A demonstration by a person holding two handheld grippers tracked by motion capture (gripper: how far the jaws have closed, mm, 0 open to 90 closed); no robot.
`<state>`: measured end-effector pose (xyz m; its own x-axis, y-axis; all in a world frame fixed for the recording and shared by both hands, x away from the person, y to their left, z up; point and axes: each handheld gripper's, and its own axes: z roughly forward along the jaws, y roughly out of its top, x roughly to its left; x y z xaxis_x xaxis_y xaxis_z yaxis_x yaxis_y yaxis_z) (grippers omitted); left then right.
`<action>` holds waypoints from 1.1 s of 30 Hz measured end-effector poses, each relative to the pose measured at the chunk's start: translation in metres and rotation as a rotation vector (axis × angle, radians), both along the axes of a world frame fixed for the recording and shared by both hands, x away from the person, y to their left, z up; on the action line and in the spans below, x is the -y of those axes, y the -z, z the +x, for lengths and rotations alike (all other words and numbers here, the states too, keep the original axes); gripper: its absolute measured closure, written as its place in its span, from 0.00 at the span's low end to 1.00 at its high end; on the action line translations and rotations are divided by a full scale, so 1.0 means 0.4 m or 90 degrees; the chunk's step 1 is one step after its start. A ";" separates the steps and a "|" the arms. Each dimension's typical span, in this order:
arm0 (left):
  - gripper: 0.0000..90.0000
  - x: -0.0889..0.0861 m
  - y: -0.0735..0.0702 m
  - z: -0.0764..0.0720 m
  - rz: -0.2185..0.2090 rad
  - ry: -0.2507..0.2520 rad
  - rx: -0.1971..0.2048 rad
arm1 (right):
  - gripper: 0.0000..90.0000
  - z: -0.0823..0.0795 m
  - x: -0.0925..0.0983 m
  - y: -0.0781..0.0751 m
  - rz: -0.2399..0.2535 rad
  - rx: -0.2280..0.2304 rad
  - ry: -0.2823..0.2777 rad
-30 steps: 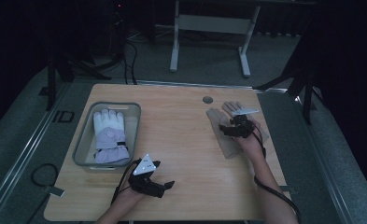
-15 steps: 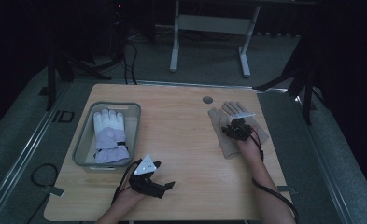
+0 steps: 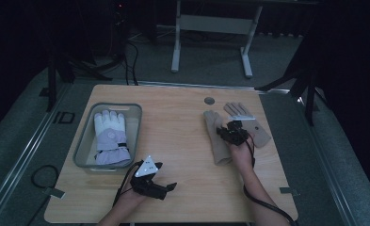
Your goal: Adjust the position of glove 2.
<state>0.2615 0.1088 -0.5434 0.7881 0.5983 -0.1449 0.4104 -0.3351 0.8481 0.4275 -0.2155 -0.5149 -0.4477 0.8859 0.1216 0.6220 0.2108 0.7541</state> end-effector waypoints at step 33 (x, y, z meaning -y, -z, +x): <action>0.07 -0.002 0.001 -0.006 -0.002 -0.011 0.010 | 0.77 -0.139 -0.158 0.093 0.013 -0.020 0.105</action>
<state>0.2591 0.1096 -0.5439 0.7801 0.6111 -0.1346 0.4025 -0.3253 0.8557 0.3718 -0.1524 -0.5519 -0.2925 0.9441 0.1520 0.6705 0.0892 0.7366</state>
